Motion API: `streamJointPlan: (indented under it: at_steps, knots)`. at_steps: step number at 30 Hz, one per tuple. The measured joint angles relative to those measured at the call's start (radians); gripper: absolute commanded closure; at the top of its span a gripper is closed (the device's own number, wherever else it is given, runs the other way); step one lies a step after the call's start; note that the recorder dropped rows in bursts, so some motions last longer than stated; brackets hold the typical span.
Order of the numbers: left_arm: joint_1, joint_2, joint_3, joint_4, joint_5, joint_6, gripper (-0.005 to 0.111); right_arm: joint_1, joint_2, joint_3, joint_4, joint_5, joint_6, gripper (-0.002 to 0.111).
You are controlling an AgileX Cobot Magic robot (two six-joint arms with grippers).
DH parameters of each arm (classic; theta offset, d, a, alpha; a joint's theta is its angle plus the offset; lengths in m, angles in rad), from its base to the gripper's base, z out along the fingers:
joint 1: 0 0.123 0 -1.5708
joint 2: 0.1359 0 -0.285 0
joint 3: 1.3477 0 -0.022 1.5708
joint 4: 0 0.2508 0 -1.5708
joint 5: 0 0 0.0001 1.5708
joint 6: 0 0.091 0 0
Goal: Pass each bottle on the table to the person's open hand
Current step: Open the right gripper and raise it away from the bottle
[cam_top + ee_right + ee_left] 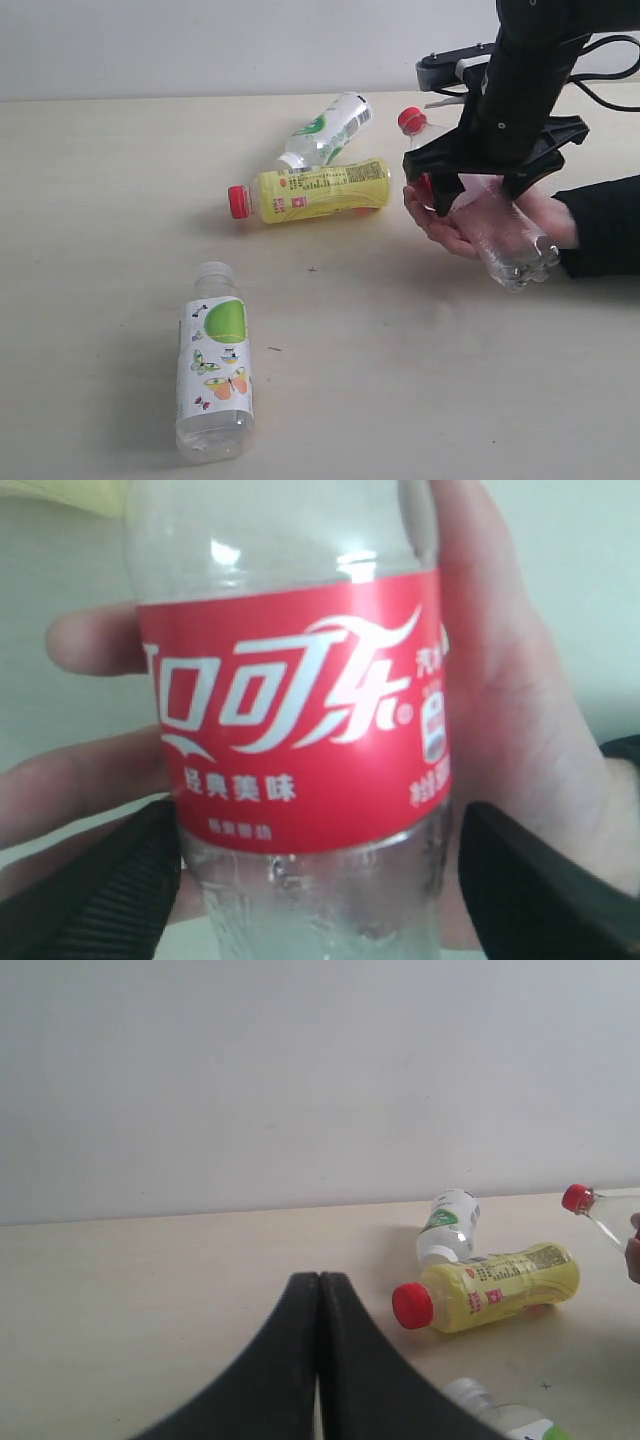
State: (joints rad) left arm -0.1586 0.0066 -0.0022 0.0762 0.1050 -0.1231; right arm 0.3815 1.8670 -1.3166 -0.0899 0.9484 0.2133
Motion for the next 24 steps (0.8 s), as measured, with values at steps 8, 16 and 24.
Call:
streamJointPlan:
  at_steps: [8,16,24]
  knots:
    - [0.000,0.000,0.000,0.000,0.000,0.000,0.107,0.000,-0.013,-0.011,-0.008,0.021,-0.010,0.035]
    - [0.000,0.000,0.000,0.000,0.000,0.000,0.107,0.000,-0.156,-0.008,-0.005,0.025,-0.038,0.076]
    - [0.000,0.000,0.000,0.000,0.000,0.000,0.107,0.002,-0.538,0.362,0.111,-0.331,-0.141,0.108]
